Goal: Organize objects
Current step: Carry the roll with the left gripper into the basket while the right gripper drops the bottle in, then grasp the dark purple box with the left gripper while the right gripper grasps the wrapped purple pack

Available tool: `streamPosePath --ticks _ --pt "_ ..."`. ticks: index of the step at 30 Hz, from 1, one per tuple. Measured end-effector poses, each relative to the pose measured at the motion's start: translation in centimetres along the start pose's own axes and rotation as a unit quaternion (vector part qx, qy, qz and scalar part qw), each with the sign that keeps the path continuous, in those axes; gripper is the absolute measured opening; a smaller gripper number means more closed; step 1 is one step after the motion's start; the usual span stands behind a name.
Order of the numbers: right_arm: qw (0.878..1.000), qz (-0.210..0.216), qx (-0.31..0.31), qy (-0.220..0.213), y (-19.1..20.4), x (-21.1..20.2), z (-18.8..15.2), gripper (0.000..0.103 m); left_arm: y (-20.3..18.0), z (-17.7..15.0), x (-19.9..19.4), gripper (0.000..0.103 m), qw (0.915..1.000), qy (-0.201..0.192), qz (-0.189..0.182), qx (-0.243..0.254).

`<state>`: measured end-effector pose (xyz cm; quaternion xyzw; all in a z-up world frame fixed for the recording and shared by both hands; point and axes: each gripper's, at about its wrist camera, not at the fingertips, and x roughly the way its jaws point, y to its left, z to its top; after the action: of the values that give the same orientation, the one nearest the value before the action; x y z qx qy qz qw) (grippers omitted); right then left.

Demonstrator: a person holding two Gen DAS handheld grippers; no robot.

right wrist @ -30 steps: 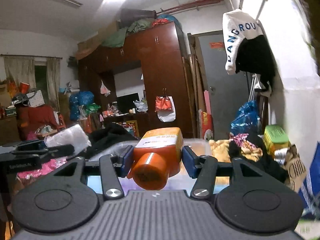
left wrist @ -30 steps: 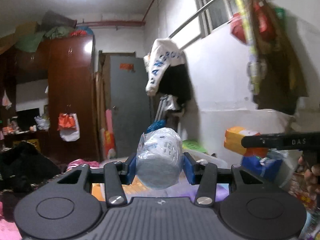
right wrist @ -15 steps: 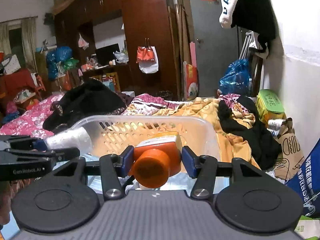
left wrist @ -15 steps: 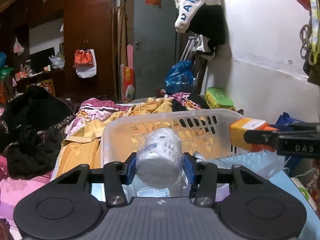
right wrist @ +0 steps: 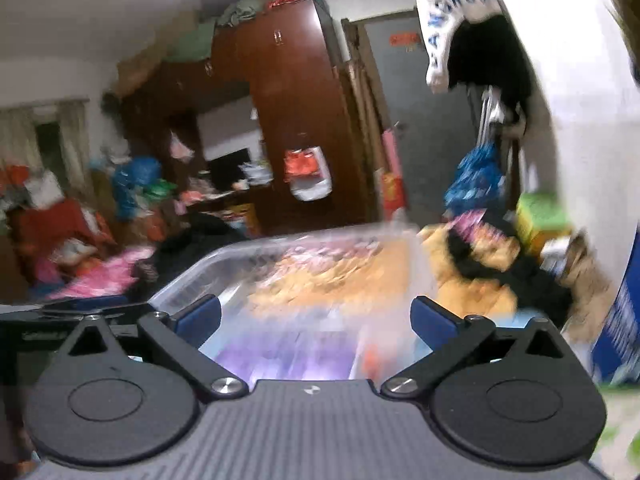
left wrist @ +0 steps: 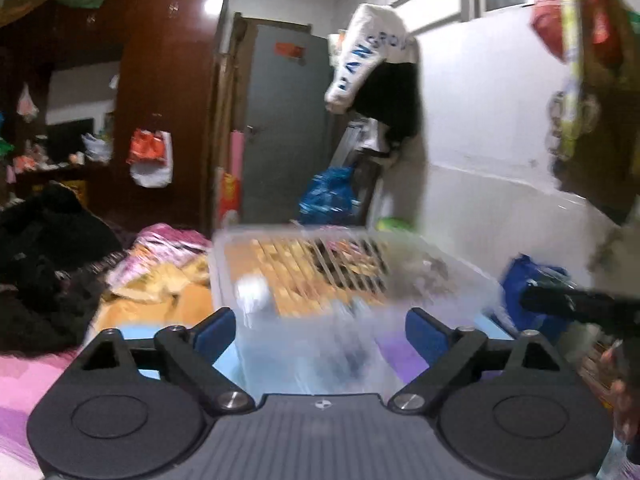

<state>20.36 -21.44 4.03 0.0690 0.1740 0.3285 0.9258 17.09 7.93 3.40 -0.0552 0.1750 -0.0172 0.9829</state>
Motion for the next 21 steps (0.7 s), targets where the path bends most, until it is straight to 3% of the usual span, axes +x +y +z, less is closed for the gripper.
streamPosePath --ticks 6,10,16,21 --pt "0.997 0.075 -0.001 0.028 0.1 -4.0 -9.3 0.103 0.9 -7.2 -1.8 0.094 0.9986 0.005 -0.044 -0.028" --pt "0.995 0.085 -0.053 0.025 1.8 -3.8 -10.5 0.092 1.5 -7.7 -0.7 0.094 0.9988 0.013 -0.038 -0.029" --pt "0.991 0.097 -0.079 0.041 2.7 -2.1 -10.9 0.062 1.1 -7.9 0.3 0.094 0.9991 0.026 -0.030 -0.017" --pt "0.991 0.096 -0.084 0.031 2.8 -2.6 -12.3 0.059 0.5 -7.5 1.6 0.093 0.9987 0.041 -0.030 -0.005"
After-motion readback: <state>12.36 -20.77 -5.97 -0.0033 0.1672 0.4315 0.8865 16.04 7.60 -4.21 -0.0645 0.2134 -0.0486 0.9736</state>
